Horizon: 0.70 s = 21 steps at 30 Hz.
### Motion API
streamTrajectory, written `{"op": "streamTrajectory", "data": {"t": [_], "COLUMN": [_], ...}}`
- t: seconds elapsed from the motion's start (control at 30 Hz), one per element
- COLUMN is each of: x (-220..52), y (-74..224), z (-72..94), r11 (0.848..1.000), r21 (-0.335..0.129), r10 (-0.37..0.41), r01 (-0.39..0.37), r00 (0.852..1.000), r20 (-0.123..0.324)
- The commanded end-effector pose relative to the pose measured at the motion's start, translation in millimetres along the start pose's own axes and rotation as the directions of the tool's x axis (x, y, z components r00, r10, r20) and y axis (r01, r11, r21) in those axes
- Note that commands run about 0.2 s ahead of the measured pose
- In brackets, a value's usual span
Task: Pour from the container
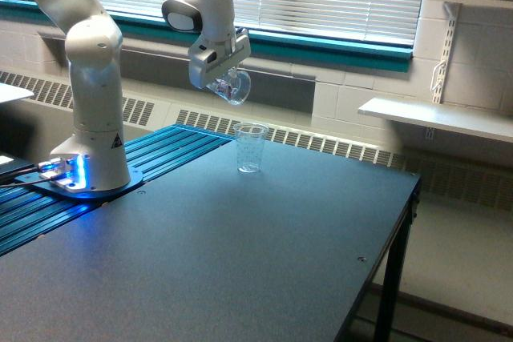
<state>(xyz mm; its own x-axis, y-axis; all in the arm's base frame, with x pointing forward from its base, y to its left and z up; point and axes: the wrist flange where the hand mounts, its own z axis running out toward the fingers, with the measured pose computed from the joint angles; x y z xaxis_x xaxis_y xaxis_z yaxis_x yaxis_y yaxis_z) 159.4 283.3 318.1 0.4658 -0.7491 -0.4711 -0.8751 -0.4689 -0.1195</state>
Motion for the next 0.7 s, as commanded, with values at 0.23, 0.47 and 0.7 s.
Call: {"op": "streamTrajectory", "data": {"t": [0.23,0.47,0.7], "x": [20.2,34.1,39.3], "y": [-3.5,-12.1,-19.3], "z": [-2.7,-6.5,-8.5], "r11": [0.998,0.995,0.991], "r21": [-0.007,-0.008,-0.013], "r10": [0.065,0.1,0.133], "r01": [-0.065,-0.1,-0.132], "r00": [0.998,0.995,0.99], "r20": [0.003,0.009,0.038]}}
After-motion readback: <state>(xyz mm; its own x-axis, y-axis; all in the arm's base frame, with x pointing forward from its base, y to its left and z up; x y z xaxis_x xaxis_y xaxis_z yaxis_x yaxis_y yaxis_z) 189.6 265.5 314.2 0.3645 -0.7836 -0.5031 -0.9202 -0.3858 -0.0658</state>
